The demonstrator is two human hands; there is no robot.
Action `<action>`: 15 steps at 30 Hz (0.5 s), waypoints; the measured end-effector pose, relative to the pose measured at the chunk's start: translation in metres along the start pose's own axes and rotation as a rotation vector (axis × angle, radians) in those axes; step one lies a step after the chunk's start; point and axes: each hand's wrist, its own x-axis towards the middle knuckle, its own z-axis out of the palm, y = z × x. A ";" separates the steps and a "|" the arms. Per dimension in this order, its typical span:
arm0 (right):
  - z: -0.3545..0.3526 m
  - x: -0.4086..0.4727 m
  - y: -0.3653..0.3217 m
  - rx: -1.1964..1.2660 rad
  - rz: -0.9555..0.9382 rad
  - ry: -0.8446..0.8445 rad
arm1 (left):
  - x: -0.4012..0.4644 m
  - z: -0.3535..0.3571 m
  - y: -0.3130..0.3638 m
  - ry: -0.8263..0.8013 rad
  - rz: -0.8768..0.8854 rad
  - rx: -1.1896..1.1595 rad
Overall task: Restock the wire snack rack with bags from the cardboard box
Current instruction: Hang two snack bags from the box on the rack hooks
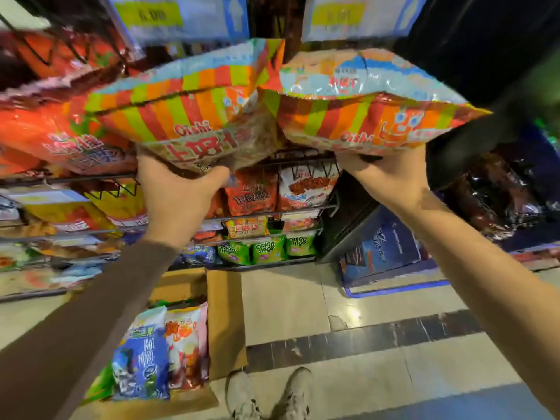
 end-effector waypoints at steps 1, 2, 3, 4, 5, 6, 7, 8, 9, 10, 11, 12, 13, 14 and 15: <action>0.005 0.004 0.009 0.026 0.020 0.012 | 0.006 0.004 -0.004 -0.001 0.021 0.005; 0.009 0.007 0.014 0.049 0.032 0.005 | 0.012 0.007 -0.008 -0.005 0.038 0.006; 0.013 0.010 0.018 0.060 0.019 0.005 | 0.018 0.010 -0.012 -0.008 0.053 0.007; 0.016 0.013 0.020 0.044 -0.016 0.006 | 0.026 0.012 -0.015 -0.009 0.061 0.015; 0.019 0.015 0.022 0.026 -0.049 0.004 | 0.032 0.013 -0.018 -0.014 0.061 0.026; 0.020 0.016 0.024 0.026 -0.064 -0.005 | 0.039 0.012 -0.021 -0.025 0.051 0.041; 0.021 0.016 0.028 0.050 -0.055 -0.023 | 0.043 0.010 -0.023 -0.039 0.042 0.061; 0.022 0.017 0.029 0.056 -0.049 -0.044 | 0.048 0.006 -0.025 -0.057 0.048 0.084; 0.022 0.018 0.030 0.060 -0.035 -0.071 | 0.051 0.003 -0.025 -0.078 0.069 0.113; 0.021 0.017 0.031 0.041 -0.012 -0.110 | 0.052 0.000 -0.026 -0.103 0.092 0.136; 0.020 0.018 0.033 0.033 0.002 -0.124 | 0.054 -0.003 -0.024 -0.131 0.114 0.161; 0.018 0.020 0.033 0.014 -0.002 -0.134 | 0.056 -0.007 -0.024 -0.161 0.123 0.193; 0.015 0.024 0.031 -0.005 -0.004 -0.143 | 0.059 -0.009 -0.022 -0.182 0.135 0.232; 0.012 0.029 0.027 -0.031 0.030 -0.161 | 0.063 -0.011 -0.023 -0.197 0.141 0.262; 0.009 0.035 0.023 -0.059 0.026 -0.163 | 0.067 -0.012 -0.023 -0.210 0.140 0.289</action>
